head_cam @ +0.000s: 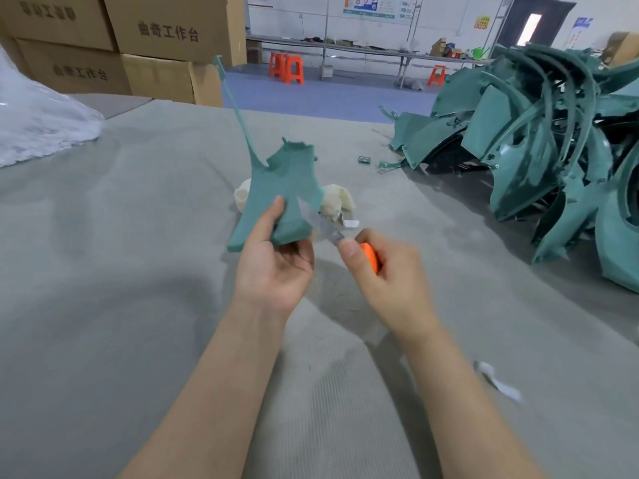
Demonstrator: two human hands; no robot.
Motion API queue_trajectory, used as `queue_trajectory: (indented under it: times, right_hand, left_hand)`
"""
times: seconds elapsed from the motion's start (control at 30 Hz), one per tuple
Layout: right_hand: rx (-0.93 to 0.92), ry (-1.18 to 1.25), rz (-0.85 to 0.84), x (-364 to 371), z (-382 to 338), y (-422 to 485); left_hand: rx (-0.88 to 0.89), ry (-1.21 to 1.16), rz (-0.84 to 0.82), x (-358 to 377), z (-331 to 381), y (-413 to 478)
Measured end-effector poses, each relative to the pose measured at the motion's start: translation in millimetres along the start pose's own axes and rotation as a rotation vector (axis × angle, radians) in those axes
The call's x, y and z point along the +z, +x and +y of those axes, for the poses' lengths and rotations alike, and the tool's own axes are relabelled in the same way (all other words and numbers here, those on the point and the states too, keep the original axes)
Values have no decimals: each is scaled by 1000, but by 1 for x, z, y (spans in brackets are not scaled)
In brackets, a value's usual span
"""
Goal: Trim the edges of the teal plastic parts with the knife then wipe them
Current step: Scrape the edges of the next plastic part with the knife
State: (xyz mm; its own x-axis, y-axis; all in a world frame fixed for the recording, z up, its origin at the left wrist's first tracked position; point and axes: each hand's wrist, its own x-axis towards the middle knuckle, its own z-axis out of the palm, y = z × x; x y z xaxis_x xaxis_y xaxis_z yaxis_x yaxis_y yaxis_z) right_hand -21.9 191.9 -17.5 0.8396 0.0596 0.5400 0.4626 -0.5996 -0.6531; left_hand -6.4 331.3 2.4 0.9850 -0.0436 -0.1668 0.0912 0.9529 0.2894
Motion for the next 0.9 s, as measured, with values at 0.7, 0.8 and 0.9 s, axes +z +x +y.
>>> queue_trajectory:
  times: [0.7,0.8,0.9]
  right_hand:
    - [52,-45,94,4,0,3]
    - [114,-28,151,2,4,6]
    - [188,-37,207,-2,8,11]
  left_hand:
    - [-114,61,-65,5,-5,-7]
    - [-144,52,-100,8,-7,-12]
    - [-156,65,-133,11,-11,-16]
